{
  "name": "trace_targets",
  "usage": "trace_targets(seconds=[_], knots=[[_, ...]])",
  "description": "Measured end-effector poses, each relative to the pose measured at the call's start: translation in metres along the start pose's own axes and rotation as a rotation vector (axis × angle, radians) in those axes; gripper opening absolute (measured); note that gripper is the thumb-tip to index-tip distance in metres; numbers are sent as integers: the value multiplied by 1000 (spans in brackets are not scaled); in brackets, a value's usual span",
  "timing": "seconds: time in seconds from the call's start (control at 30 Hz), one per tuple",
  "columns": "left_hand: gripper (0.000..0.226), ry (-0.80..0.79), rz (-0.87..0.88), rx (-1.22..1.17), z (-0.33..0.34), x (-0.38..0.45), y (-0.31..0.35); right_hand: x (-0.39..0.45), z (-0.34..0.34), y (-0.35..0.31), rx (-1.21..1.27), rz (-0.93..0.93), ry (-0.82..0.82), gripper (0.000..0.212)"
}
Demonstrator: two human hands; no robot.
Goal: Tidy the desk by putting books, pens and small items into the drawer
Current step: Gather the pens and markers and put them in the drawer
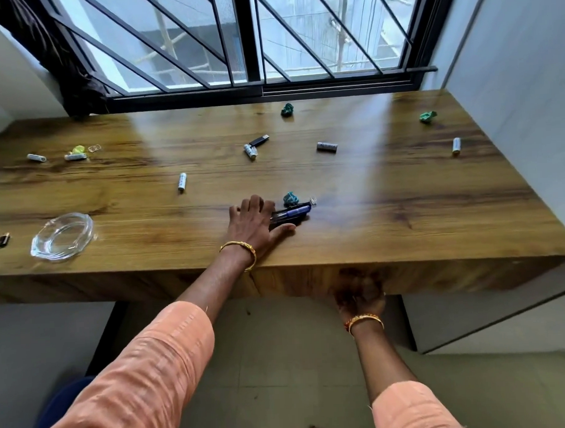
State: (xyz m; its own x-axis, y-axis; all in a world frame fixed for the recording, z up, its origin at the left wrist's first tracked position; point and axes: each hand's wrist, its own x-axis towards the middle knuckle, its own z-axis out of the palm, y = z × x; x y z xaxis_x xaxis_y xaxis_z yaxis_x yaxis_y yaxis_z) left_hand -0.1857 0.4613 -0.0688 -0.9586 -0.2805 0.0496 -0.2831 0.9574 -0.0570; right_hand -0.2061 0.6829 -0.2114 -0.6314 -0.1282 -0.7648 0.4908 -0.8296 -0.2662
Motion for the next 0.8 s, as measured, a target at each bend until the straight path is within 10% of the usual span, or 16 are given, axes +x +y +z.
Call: trace_targets(seconds=[0.17, 0.47, 0.57, 0.67, 0.8], knots=[[99, 136, -150, -118, 9, -36, -13, -12, -20, 3, -120, -38, 3, 35], [56, 342, -258, -289, 54, -192, -1, -89, -79, 11, -260, -93, 139, 24], [50, 244, -180, -200, 52, -228, 0, -142, -92, 33, -797, -570, 568, 35], [50, 160, -170, -210, 43, -253, 2, -203, -83, 68, -1155, -1370, 133, 23], [56, 23, -180, -195, 33, -283, 6, -226, -54, 86, -1542, -1445, -110, 6]])
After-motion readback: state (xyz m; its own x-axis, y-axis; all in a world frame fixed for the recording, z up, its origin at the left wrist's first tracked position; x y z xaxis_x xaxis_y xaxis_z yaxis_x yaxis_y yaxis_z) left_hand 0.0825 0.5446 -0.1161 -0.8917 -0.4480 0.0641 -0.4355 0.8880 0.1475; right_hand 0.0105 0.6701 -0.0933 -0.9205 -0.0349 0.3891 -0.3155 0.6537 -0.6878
